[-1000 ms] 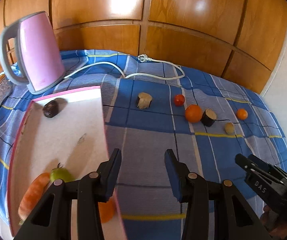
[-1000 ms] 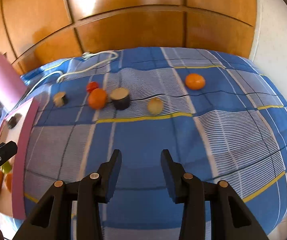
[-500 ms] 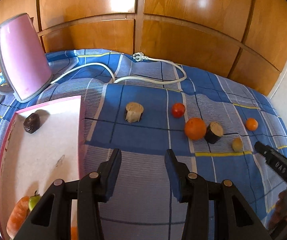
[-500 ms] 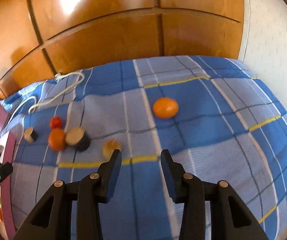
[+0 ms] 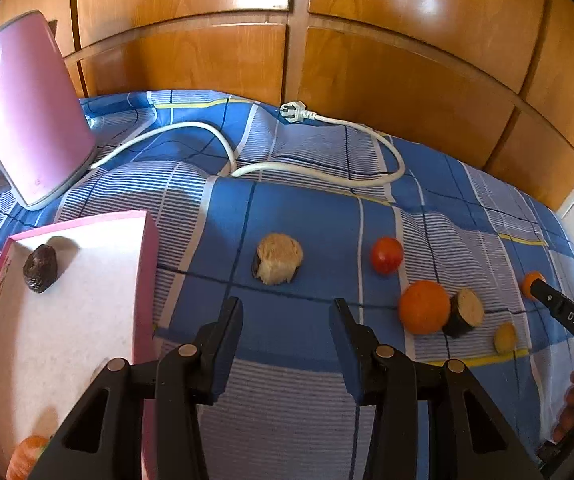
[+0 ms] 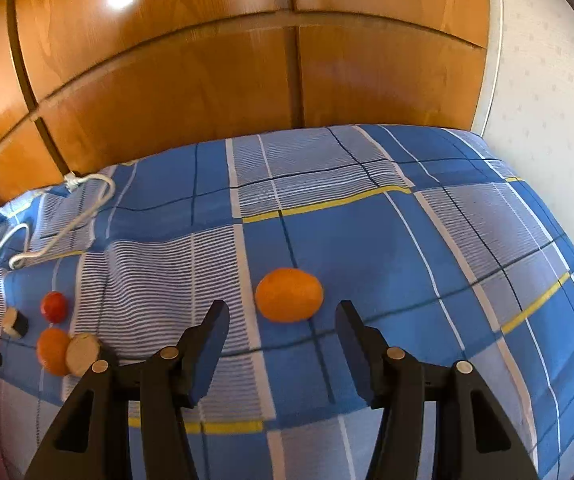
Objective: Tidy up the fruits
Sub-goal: 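Move the right gripper to the large orange on the bedspread and close on it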
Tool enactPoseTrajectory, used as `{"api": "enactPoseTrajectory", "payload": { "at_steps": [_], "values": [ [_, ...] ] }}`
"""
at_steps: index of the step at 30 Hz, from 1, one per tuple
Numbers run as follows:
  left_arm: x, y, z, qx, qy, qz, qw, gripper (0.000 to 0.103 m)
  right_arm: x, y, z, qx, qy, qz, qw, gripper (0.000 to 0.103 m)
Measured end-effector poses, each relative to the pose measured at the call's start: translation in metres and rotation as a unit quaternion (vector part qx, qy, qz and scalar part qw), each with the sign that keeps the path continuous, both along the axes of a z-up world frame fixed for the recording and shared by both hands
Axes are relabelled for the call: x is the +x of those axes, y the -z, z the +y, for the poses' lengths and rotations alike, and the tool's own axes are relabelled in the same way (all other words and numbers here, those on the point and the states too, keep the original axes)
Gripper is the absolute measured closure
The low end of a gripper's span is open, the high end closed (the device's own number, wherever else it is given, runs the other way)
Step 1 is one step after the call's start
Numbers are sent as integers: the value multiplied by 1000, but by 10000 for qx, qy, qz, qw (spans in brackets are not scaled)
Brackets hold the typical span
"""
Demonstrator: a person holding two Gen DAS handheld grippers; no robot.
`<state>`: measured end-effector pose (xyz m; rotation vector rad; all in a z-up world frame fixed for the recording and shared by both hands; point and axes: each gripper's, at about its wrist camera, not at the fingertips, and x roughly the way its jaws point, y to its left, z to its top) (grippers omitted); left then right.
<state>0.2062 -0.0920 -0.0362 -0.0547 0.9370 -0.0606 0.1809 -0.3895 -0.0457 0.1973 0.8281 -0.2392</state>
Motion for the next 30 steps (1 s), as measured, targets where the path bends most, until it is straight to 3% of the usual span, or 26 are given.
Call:
{"api": "enactPoseTrajectory", "payload": {
  "at_steps": [12, 16, 25, 27, 28, 30],
  "values": [
    [24, 14, 8, -170, -104, 78, 9998, 53, 25, 23, -9, -269, 46, 202, 9994, 47],
    [32, 18, 11, -129, -128, 90, 9998, 53, 28, 22, -11, -274, -3, 138, 9995, 62],
    [50, 26, 13, 4, -169, 106, 9998, 51, 30, 21, -8, -301, -78, 124, 9994, 62],
    [53, 30, 14, -17, -161, 183, 9997, 55, 31, 21, -9, -282, -77, 121, 9995, 62],
    [53, 29, 14, -34, -131, 129, 9998, 66, 31, 22, -9, -281, -77, 121, 9995, 62],
    [51, 27, 10, 35, -44, 108, 9999, 69, 31, 22, -9, -270, -78, 117, 9995, 62]
  ]
}}
